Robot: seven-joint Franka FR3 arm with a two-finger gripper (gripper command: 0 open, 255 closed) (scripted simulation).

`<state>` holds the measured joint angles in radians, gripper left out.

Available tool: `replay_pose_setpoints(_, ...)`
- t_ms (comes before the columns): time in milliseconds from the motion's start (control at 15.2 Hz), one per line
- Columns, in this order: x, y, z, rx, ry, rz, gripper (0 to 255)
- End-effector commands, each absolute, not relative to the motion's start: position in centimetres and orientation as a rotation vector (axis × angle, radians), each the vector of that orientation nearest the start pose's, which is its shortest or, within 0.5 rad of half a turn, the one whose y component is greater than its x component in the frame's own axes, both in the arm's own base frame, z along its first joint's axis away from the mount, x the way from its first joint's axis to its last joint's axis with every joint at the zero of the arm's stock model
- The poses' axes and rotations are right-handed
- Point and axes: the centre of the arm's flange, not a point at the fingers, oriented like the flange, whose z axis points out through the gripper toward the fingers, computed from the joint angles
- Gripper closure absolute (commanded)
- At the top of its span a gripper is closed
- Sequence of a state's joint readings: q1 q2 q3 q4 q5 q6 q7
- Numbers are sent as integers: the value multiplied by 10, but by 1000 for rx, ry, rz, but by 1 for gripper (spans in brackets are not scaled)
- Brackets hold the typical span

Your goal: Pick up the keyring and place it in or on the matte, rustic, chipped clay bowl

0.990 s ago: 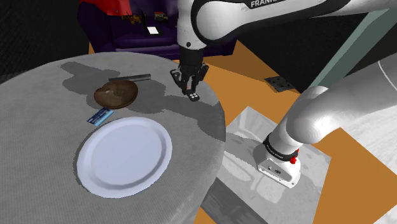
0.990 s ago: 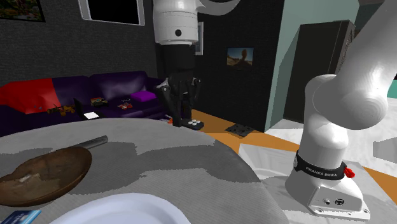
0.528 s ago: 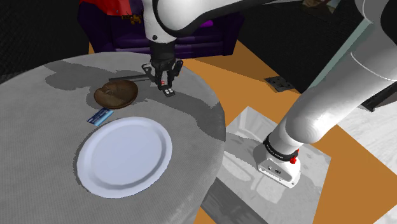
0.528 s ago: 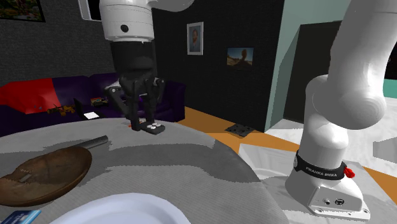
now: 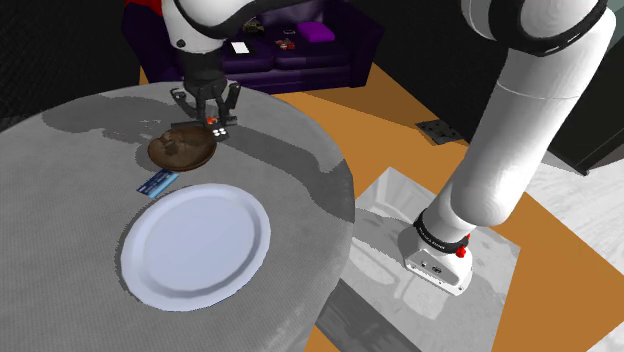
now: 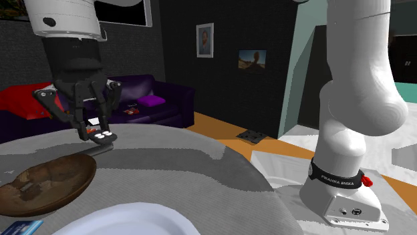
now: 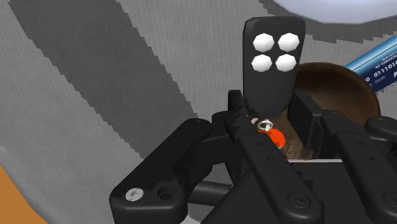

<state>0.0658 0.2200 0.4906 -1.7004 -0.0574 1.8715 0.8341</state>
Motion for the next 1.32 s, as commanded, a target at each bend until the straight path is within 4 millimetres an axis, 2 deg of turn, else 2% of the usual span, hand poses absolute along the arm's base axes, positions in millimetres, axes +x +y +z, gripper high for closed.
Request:
replay_pose_setpoints(0, 560, 322, 472, -3090, 421, 75, 255)
replay_pose_setpoints(264, 603, 352, 474, -3089, 421, 75, 255)
replay_pose_setpoints(330, 621, 364, 475, -3090, 421, 75, 255)
replay_pose_setpoints(1254, 621, 364, 401, -3090, 421, 75, 255)
